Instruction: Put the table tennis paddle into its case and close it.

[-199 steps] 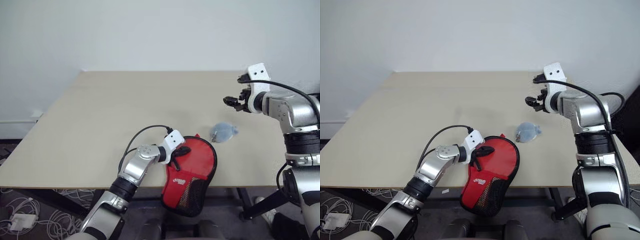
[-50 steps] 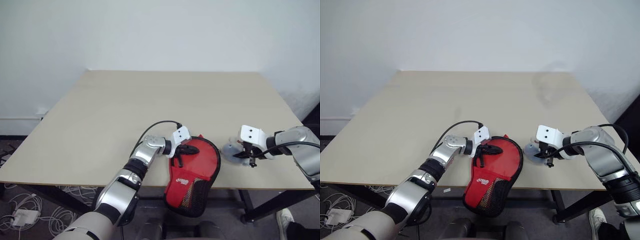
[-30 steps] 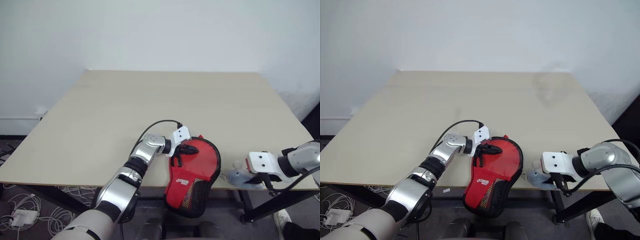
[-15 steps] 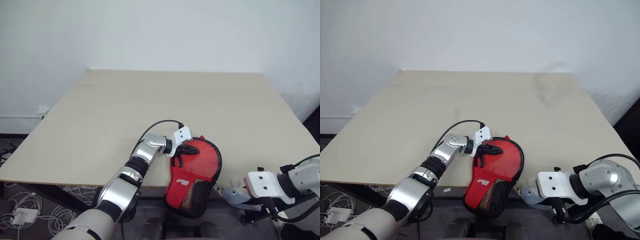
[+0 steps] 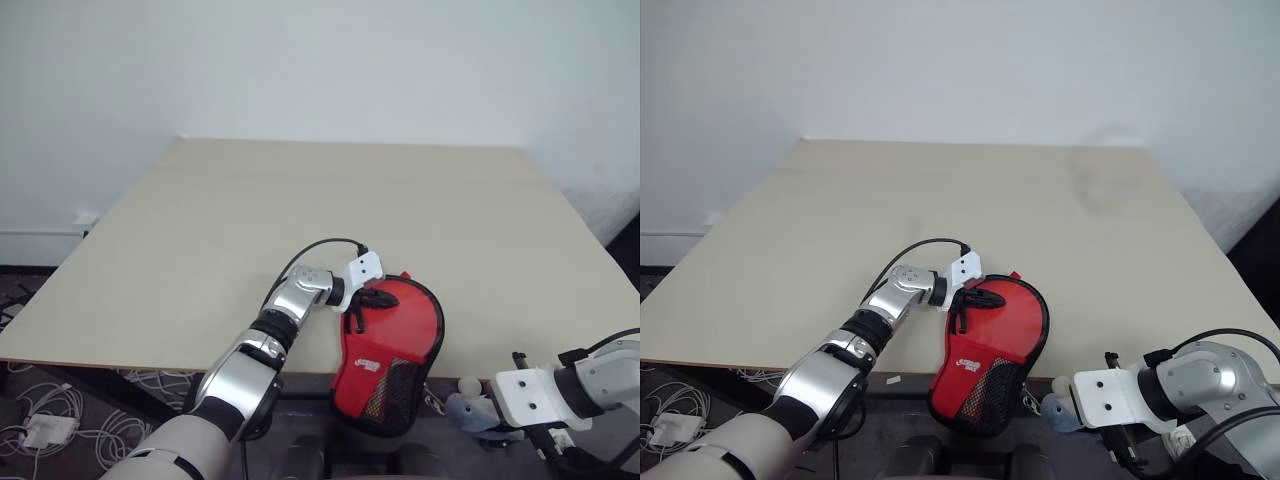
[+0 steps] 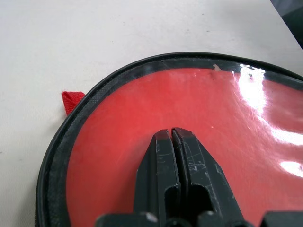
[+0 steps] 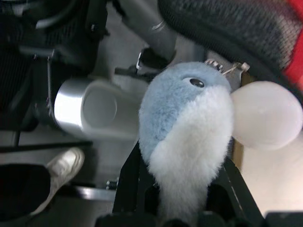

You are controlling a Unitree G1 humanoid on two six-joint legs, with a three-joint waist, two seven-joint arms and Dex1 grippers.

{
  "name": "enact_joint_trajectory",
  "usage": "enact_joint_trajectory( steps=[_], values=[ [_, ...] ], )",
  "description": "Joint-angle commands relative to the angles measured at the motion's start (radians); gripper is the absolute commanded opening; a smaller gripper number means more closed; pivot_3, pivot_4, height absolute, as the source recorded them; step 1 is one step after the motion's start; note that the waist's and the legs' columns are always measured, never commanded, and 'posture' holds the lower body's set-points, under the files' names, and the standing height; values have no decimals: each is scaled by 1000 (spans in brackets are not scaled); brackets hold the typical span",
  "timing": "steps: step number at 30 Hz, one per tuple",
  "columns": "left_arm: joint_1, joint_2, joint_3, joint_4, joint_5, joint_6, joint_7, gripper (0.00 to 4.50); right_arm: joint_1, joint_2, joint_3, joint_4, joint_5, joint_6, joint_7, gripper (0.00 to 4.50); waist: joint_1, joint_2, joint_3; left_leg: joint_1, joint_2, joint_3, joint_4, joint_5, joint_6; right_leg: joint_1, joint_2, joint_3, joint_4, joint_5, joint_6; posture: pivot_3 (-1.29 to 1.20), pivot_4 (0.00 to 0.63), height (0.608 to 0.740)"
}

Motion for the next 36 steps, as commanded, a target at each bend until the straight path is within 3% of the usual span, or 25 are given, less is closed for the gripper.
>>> enact_joint_trajectory(
  steps=[1,11,21,27,28,31,32,36],
  values=[
    [4,18,-22,44,50,19,-1,0,45,-45,-39,-19,14,-58,62,449,0,0,0,0,0,0,0,0,0,0,0,0,0,0,0,0,0,734],
    [-3,16,-18,52,51,18,2,0,116,-65,-44,-59,2,-202,101,449,0,-1,0,0,0,0,6,-4,1,2,0,0,0,-1,1,0,0,734],
    [-1,15,-13,52,50,24,20,0,58,-51,-52,-80,91,-146,104,449,-1,-1,0,0,1,0,11,-7,1,3,0,0,0,-1,2,0,0,734],
    [2,14,5,30,32,47,18,0,-60,-38,-58,-54,257,11,119,2582,-1,-2,0,0,1,0,11,-7,2,3,0,-1,0,-1,2,0,0,734],
    [3,16,8,22,31,48,22,180,-90,-34,-59,-50,296,45,119,2962,-1,-2,0,0,1,-1,11,-7,2,3,0,-1,0,-1,2,0,0,734],
    [12,28,23,-46,8,77,-6,885,-207,-7,-62,-14,417,159,103,4020,-3,-3,1,0,2,0,11,-7,1,3,0,0,0,-1,1,0,0,734],
    [20,36,29,-82,-2,87,-16,1305,-250,3,-55,3,436,188,94,4449,-3,-3,1,0,2,0,11,-7,2,2,1,0,0,-1,1,0,0,734],
    [60,88,45,-263,-15,87,-2,2760,-435,67,-19,112,482,299,41,4500,-7,-4,3,-2,3,0,10,-7,2,1,1,0,1,0,1,0,0,734]
  ],
)
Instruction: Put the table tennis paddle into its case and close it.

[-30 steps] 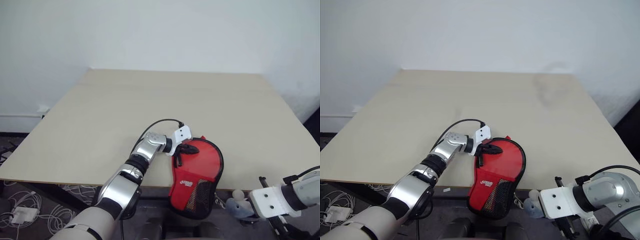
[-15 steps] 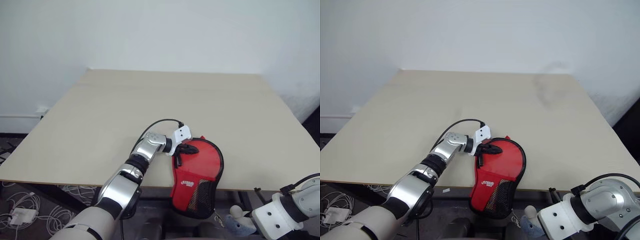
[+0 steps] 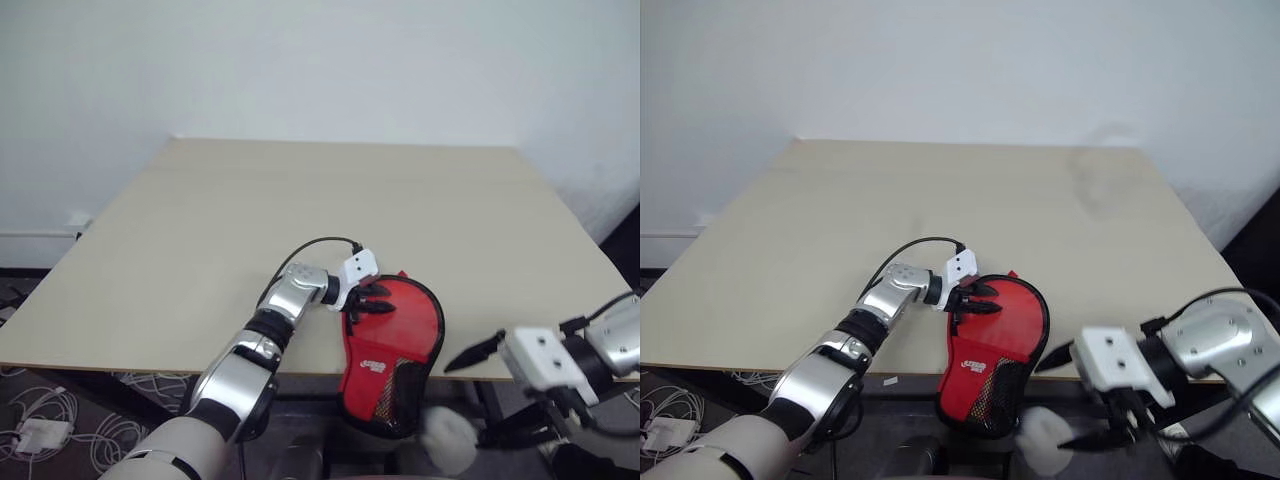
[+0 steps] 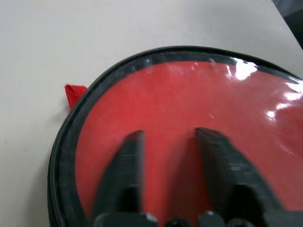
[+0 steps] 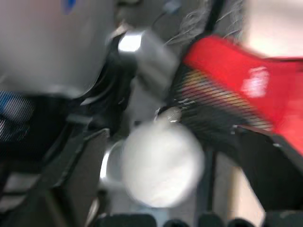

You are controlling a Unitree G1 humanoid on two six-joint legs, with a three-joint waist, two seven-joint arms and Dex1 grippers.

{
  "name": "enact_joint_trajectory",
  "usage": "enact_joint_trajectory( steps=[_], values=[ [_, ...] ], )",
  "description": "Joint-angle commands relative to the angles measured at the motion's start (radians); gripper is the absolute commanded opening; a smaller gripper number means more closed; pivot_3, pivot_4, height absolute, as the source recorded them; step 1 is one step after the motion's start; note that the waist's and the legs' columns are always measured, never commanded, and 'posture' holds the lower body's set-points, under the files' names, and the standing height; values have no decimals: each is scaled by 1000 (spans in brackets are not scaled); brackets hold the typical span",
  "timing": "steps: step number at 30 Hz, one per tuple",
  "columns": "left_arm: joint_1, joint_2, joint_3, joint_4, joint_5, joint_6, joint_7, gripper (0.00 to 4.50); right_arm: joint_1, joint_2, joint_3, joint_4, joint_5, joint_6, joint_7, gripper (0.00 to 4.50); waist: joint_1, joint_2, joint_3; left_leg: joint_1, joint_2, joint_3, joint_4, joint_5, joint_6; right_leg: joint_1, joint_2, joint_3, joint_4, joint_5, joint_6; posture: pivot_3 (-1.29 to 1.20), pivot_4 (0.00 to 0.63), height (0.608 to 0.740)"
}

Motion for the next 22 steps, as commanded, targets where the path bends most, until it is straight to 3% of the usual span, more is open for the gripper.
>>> enact_joint_trajectory(
  steps=[1,5,15,22],
  values=[
    [12,48,35,-166,-18,14,19,3077,-121,55,11,93,31,77,-59,4500,2,-1,1,0,0,0,0,0,0,0,0,0,0,0,0,0,0,734],
    [58,135,104,-388,-85,102,23,4485,-269,163,55,226,-20,127,-159,4500,2,-1,1,-1,0,-4,0,0,0,-1,0,1,0,2,-4,0,0,734],
    [309,430,403,-831,-306,415,72,4485,-435,374,100,415,-133,159,-379,4500,-10,2,1,1,-1,-7,-3,0,0,-3,1,2,1,3,-5,0,0,734],
    [558,503,548,-936,-336,470,202,4485,-494,492,103,523,-188,175,-497,4500,-4,5,2,2,0,-8,-3,0,0,-3,-1,2,1,3,-6,0,0,734]
  ],
)
